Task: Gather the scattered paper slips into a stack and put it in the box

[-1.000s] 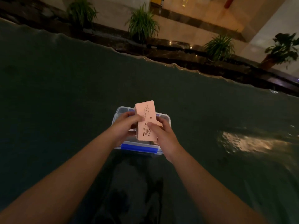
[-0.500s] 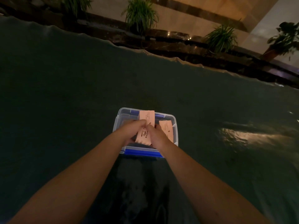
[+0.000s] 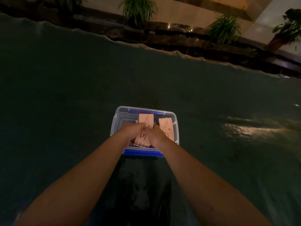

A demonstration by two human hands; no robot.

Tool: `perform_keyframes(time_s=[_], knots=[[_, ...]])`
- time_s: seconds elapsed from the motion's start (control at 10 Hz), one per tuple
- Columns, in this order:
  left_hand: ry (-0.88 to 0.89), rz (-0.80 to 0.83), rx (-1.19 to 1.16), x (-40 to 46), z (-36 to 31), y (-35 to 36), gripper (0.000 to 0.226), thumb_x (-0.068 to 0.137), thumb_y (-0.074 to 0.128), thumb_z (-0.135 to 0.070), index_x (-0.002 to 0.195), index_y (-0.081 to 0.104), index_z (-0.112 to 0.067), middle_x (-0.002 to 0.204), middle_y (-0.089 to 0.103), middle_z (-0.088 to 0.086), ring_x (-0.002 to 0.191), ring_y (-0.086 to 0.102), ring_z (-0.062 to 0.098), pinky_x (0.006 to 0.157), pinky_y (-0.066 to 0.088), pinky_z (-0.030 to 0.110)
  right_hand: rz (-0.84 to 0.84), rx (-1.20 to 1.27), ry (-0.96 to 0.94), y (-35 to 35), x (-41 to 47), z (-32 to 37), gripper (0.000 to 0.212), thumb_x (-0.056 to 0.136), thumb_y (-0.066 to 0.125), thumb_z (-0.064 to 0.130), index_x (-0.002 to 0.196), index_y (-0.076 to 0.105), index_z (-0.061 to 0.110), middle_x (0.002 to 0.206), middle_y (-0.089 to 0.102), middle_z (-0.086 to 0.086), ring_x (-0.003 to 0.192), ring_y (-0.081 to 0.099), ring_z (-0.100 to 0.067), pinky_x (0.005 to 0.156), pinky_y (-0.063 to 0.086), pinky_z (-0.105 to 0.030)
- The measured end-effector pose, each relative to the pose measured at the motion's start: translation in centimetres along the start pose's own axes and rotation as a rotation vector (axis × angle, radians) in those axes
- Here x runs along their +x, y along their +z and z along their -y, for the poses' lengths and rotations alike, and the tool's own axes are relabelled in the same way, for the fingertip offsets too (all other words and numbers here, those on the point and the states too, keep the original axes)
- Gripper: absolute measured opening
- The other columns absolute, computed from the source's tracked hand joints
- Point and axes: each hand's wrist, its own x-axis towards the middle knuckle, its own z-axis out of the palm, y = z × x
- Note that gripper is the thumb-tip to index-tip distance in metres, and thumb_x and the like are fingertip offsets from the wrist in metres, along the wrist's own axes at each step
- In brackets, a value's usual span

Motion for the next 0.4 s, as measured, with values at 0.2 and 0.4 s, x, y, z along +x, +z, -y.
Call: perform_keyframes(time_s=[0.2,0.4], knots=[[0.024,-0.009,0.034,-0.9,-0.4,0.0,0.010,0.101,0.059,-0.031,0.092,0.059,-0.025,0.102,0.074,0.011,0.098,0.072,0.029,0.096,0.057,0.051,-0.019,-0.019,-0.098,-0.2,-1.0,-0.7,0.037,0.107,0.052,0.036,0.140,0.054,0.021,0.123,0.069,-0.006,0.090,0.062,-0.014,0.068,0.048,-0.025],[0.253,-0.029,0.313,-2.8,-1.2,-0.9,0.013,0.100,0.060,-0.030,0.109,0.066,-0.024,0.105,0.074,0.004,0.091,0.071,0.017,0.072,0.059,0.035,0.028,-0.035,-0.267,-3.0,-3.4,-2.2,0.019,0.105,0.056,0.029,0.123,0.062,0.026,0.119,0.071,0.002,0.087,0.070,-0.006,0.060,0.051,-0.018]])
